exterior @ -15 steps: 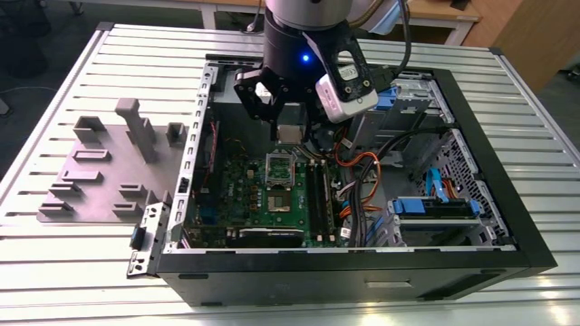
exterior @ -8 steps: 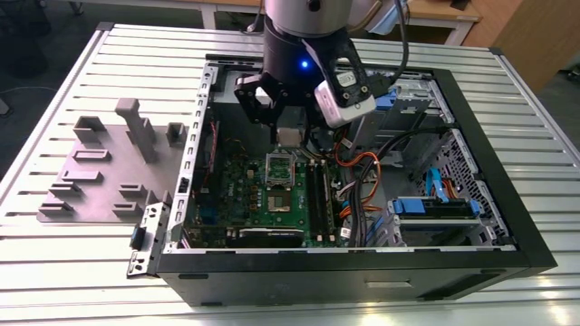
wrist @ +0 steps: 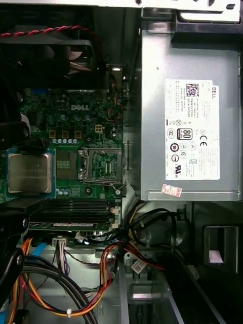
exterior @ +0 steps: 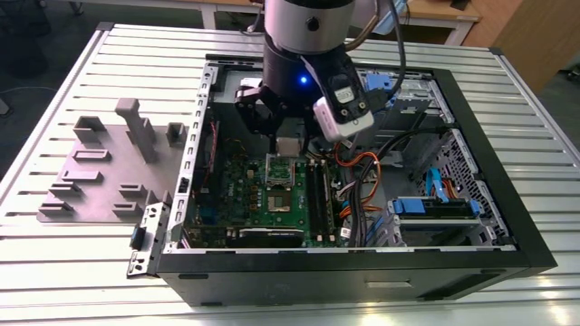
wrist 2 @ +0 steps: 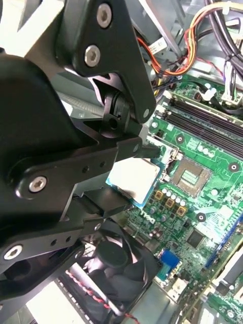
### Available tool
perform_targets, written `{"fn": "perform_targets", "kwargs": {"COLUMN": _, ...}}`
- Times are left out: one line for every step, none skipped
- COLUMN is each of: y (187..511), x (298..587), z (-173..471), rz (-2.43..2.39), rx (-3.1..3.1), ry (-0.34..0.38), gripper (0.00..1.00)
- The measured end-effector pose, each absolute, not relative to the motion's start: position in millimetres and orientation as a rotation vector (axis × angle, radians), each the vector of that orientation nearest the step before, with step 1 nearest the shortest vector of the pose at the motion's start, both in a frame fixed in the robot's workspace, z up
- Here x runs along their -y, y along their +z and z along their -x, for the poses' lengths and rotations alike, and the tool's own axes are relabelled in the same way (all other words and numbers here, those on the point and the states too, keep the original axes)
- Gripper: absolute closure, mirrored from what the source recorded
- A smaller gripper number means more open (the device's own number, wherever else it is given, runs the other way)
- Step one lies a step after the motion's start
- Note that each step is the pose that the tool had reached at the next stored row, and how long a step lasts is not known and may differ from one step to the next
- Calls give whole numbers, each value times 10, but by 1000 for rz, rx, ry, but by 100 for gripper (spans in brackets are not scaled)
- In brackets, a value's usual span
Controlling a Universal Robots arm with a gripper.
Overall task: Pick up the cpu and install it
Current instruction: 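Place the cpu into insertion slot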
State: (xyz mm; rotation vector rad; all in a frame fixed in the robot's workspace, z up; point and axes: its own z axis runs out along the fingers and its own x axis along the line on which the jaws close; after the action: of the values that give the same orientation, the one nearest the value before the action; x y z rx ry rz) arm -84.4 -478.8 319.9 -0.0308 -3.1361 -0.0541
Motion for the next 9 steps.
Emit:
{"fn": "perform_targets", "kwargs": {"y": 3181, "x": 4788, "z": 843, "rz": 31, "rx": 3136, "ry": -54, "gripper": 53}}
{"fn": "perform_targets", "kwargs": {"y": 3162, "x": 4788, "z": 843, "rz": 31, "rx": 3136, "ry": -54, "gripper": 53}}
{"fn": "perform_targets", "kwargs": {"y": 3144, "x": 4788, "z": 843, "rz": 31, "rx": 3136, "ry": -54, "gripper": 53}}
{"fn": "perform_targets", "kwargs": {"y": 3126, "x": 4788, "z": 843, "rz": 31, "rx": 3136, "ry": -54, "gripper": 53}}
{"fn": "perform_targets", "kwargs": {"y": 3108, "x": 4788, "z": 843, "rz": 30, "rx": 3136, "ry": -54, "gripper": 53}}
{"fn": "perform_targets", "kwargs": {"y": 3090, "x": 4788, "z": 842, "rz": 31, "rx": 3136, "ry": -54, "gripper": 53}}
{"fn": "perform_targets", "kwargs": {"y": 3071, "x": 4788, "z": 842, "rz": 31, "rx": 3136, "ry": -54, "gripper": 53}}
{"fn": "perform_targets", "kwargs": {"y": 3053, "x": 4788, "z": 842, "rz": 31, "rx": 3136, "ry": -54, "gripper": 53}}
{"fn": "perform_targets", "kwargs": {"y": 3034, "x": 4789, "z": 842, "rz": 30, "rx": 3136, "ry": -54, "gripper": 53}}
